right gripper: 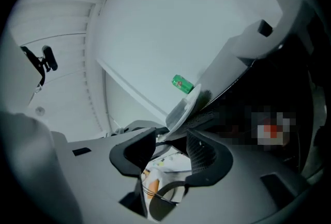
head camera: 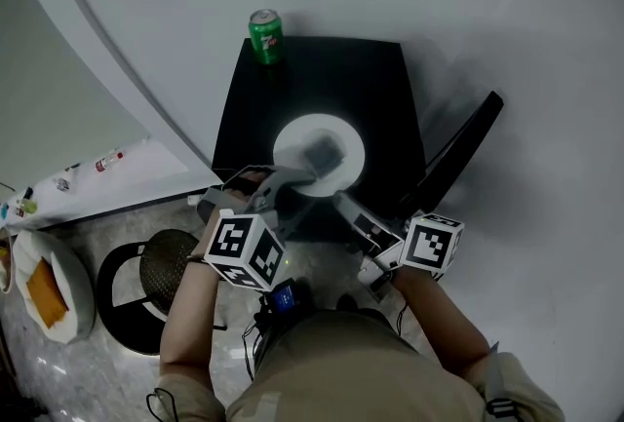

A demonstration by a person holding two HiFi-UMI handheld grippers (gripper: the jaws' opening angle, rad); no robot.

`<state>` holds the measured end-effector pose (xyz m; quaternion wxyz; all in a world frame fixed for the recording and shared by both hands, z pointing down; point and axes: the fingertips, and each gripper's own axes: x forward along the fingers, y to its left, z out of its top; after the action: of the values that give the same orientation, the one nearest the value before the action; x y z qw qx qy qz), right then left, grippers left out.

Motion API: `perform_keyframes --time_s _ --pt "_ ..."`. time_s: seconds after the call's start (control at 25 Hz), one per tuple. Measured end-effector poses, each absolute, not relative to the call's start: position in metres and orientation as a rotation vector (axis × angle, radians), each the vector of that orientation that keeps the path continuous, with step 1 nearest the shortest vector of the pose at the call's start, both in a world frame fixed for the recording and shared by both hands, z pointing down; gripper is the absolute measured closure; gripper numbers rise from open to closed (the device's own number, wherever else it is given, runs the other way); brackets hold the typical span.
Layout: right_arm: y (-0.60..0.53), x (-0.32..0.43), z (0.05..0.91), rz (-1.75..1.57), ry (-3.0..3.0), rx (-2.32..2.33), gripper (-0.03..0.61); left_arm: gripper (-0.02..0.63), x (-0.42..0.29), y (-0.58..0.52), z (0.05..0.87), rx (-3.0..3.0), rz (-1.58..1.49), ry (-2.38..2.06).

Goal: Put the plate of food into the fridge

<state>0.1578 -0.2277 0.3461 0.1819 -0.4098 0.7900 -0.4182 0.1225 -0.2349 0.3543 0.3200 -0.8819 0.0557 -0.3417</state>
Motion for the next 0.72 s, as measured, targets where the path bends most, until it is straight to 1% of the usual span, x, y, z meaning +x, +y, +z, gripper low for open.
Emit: perform_keyframes --time_s 0.24,0.52,0.72 --pt "-0.236 0.157 0.352 -1.224 2.196 -1.157 0.417 0.524 0.122 -0.231 0.353 -2.321 -0.884 0.126" --pt "-0.236 0.148 0.342 -1.186 2.226 -1.114 0.419 0.525 0.119 -0.217 0.353 -2.319 -0.862 0.089" --pt "-0.235 0.150 0.345 -1.217 2.161 -1.122 0.445 0.523 0.118 -0.217 0.353 -2.322 -0.844 0.091"
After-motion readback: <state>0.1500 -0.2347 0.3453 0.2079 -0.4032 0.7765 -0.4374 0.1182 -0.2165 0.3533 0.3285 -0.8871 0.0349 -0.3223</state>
